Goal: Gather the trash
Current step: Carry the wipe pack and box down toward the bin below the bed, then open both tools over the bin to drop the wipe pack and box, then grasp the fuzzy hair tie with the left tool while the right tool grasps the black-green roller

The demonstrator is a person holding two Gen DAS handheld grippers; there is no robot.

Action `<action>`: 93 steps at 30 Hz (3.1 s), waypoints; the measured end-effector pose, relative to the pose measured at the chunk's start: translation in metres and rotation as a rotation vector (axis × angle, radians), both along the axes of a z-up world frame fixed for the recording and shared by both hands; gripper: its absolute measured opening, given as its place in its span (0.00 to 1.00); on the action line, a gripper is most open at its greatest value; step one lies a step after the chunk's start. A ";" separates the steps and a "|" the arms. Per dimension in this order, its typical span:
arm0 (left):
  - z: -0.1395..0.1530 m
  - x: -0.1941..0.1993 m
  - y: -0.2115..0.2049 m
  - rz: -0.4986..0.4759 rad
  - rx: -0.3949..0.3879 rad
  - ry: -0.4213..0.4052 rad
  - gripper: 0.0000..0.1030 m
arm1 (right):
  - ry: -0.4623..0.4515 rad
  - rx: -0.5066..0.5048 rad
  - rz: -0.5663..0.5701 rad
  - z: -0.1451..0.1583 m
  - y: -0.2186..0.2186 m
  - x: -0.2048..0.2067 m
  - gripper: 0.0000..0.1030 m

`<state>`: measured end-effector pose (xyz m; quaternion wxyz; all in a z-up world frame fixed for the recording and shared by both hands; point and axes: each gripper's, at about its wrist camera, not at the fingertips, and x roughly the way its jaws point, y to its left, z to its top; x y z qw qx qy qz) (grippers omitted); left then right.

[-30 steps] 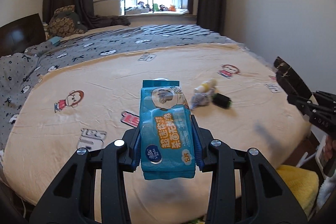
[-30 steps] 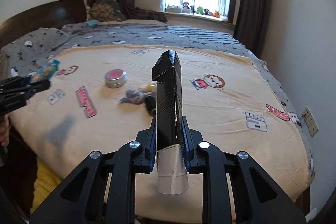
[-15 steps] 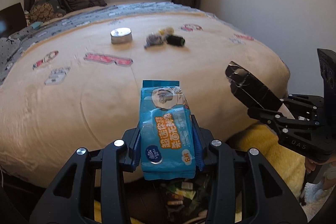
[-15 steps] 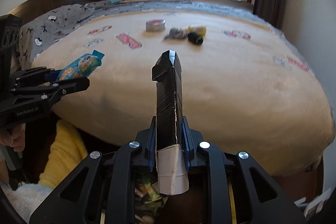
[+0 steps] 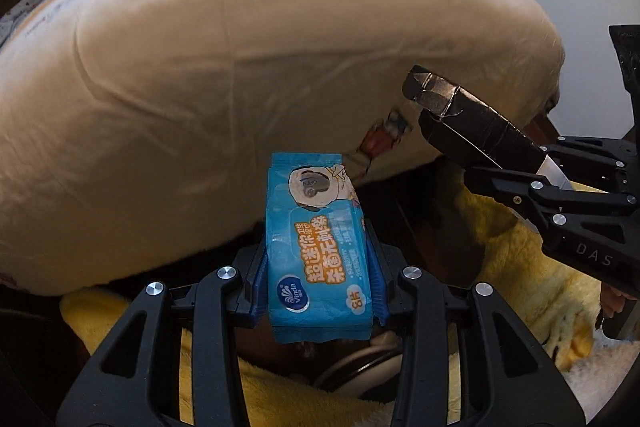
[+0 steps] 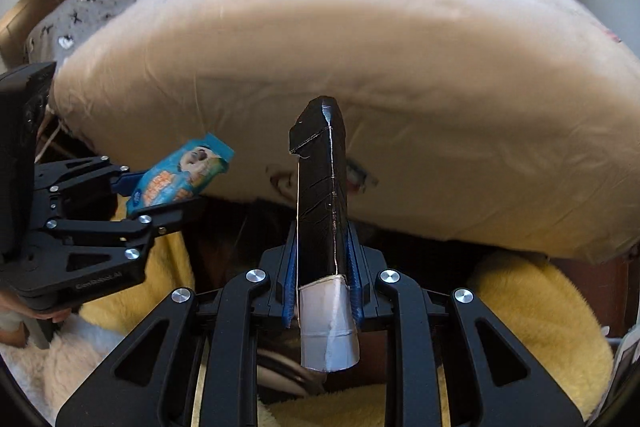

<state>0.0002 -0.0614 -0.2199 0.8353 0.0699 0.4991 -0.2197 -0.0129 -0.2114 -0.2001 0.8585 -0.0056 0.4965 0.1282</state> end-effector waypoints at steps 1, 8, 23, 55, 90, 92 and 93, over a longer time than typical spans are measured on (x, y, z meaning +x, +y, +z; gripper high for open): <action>-0.006 0.000 0.000 -0.003 0.005 0.019 0.37 | 0.021 -0.004 0.005 -0.007 0.002 0.000 0.21; -0.040 -0.001 0.000 -0.017 0.026 0.140 0.37 | 0.160 -0.009 0.003 -0.044 0.005 0.005 0.22; -0.055 0.006 0.004 0.011 0.037 0.201 0.59 | 0.217 0.003 -0.035 -0.058 -0.003 0.008 0.46; 0.122 0.155 0.032 0.123 0.011 -0.231 0.90 | -0.243 -0.074 -0.070 0.107 -0.028 0.214 0.68; 0.093 0.312 -0.077 0.118 -0.023 -0.170 0.39 | -0.192 -0.065 -0.104 0.092 -0.075 0.227 0.29; 0.093 0.307 -0.076 0.101 -0.013 -0.171 0.35 | -0.190 -0.065 -0.103 0.090 -0.074 0.223 0.29; 0.094 0.301 -0.074 0.091 -0.010 -0.175 0.35 | -0.191 -0.062 -0.099 0.090 -0.072 0.220 0.29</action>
